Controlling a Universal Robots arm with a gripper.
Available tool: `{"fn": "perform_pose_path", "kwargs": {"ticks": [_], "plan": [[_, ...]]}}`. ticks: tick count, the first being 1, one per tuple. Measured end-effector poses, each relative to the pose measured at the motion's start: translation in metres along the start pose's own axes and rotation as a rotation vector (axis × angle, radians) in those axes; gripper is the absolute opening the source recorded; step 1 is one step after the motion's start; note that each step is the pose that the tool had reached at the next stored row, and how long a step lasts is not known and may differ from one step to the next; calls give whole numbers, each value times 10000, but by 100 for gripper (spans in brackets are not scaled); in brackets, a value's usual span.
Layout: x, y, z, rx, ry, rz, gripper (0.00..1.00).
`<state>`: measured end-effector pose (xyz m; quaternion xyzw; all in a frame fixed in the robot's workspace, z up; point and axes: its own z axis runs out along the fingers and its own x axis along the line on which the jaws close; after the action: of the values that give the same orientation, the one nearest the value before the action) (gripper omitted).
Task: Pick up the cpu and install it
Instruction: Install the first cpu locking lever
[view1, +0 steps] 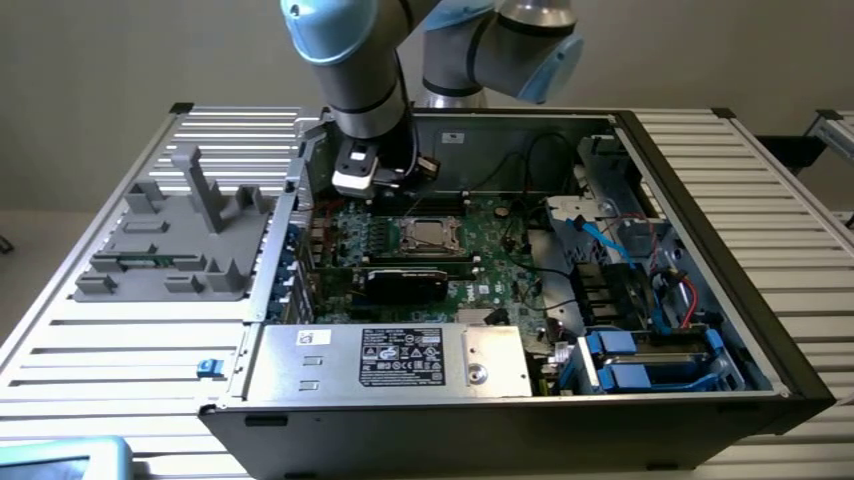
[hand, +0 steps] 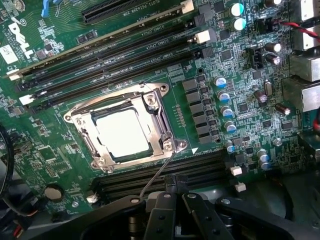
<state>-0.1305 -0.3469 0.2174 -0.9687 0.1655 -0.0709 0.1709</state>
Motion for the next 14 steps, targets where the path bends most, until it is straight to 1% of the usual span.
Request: {"fn": "perform_pose_path", "kwargs": {"ticks": [2, 8, 10, 14], "plan": [[-10, 7, 9, 38, 35, 16, 11], [-26, 25, 43, 116, 231, 167, 11], [-35, 32, 53, 151, 276, 210, 11], [-56, 51, 85, 152, 341, 303, 11]]}}
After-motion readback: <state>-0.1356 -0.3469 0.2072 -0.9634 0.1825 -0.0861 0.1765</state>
